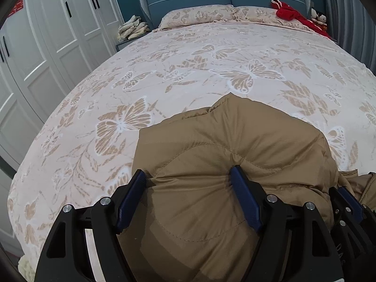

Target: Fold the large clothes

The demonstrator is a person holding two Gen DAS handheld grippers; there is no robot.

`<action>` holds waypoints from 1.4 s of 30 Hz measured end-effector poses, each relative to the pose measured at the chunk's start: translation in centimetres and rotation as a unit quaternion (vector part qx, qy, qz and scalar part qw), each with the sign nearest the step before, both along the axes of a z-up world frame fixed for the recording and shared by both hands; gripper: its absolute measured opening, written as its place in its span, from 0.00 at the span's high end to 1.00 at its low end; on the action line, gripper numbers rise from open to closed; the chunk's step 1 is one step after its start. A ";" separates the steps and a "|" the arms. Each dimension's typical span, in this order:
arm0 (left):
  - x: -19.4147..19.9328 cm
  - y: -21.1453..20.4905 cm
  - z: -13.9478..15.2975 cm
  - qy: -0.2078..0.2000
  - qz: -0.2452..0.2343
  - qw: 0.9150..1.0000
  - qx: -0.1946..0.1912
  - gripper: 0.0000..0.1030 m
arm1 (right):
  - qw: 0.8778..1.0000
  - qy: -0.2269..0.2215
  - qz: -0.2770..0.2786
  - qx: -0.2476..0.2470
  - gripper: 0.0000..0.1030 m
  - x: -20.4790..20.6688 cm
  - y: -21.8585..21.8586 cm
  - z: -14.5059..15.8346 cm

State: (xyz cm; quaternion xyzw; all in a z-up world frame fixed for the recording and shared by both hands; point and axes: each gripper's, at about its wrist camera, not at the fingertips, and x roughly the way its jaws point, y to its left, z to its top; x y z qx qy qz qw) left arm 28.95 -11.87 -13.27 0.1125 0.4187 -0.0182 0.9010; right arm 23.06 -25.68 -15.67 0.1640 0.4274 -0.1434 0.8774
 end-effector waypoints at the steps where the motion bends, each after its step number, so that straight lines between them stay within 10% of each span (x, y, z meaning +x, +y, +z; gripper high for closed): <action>1: 0.0 0.2 0.2 0.001 0.000 1.000 -0.005 0.29 | 1.000 -0.003 0.000 0.002 0.86 -0.1 0.0 0.1; 5: -0.3 2.8 2.1 0.030 -0.010 0.998 -0.062 0.23 | 0.999 -0.006 0.000 0.043 0.79 -1.3 -0.9 2.3; 9: -2.2 8.2 4.7 0.076 0.001 0.989 -0.129 0.17 | 0.993 -0.038 -0.041 0.105 0.24 -7.6 -2.8 6.3; 17: -6.6 15.7 3.1 0.190 0.028 0.953 -0.234 0.17 | 0.974 0.013 -0.080 0.213 0.24 -16.5 -5.7 3.4; 25: -8.3 14.5 0.9 0.246 -0.027 0.915 -0.317 0.14 | 0.959 0.012 -0.052 0.278 0.23 -15.9 -2.8 0.4; 33: -7.5 12.0 2.3 0.198 -0.082 0.938 -0.271 0.23 | 0.963 0.000 -0.016 0.268 0.65 -12.8 -0.5 0.6; 42: 0.3 12.0 5.4 0.114 -0.106 0.964 -0.218 0.43 | 0.990 -0.027 0.030 0.134 0.83 -2.5 2.6 3.9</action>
